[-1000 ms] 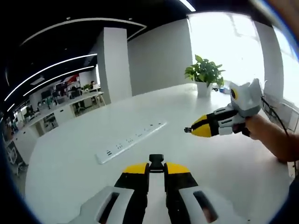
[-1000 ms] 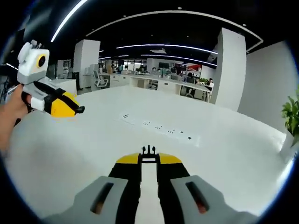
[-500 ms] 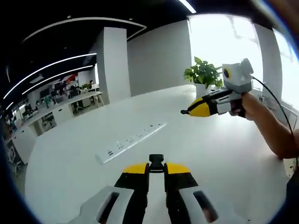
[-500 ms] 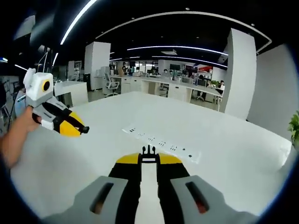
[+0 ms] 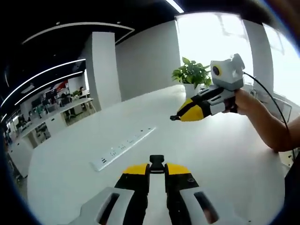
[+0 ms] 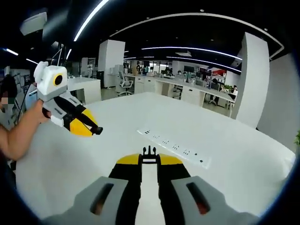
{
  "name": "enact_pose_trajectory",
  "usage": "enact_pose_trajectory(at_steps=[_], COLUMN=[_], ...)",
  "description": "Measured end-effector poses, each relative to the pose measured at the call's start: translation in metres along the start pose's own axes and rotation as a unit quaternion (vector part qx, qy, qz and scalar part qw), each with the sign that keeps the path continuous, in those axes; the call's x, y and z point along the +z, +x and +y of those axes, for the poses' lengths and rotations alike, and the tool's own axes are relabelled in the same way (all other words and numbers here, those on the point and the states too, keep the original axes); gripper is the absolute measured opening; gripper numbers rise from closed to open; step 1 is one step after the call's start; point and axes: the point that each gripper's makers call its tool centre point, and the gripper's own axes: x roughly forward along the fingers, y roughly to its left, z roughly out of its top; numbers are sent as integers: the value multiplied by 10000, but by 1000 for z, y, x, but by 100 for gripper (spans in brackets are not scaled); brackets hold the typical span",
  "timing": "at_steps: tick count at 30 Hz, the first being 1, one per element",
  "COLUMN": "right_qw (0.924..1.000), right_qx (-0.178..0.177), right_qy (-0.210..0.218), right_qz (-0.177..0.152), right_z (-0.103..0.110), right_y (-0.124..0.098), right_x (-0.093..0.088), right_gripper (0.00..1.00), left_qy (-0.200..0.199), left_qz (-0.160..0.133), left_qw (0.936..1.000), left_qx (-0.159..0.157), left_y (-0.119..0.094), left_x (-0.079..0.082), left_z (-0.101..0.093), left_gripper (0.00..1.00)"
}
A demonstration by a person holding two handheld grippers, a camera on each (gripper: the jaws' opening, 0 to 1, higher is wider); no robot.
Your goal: Snap the two parts of the plastic buckle together until the buckle closes and remains connected.
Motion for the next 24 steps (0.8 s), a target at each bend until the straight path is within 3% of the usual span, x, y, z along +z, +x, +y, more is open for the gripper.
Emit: enact_pose_trajectory(at_steps=[11, 17, 24], right_qw=[9991, 9993, 9995], right_qx=[259, 164, 186], right_qy=[-337, -322, -249], right_qz=[25, -104, -13], right_z=[13, 10, 13], right_y=[-6, -10, -4], right_x=[5, 12, 5], right_gripper=[11, 11, 11], left_qy=[179, 227, 151], left_qz=[54, 5, 141], left_qw=[9997, 9996, 9996], left_qx=[-147, -161, -176], left_y=[-6, -6, 4], left_x=[-3, -1, -14], left_z=[-9, -10, -4], left_gripper=[11, 11, 11])
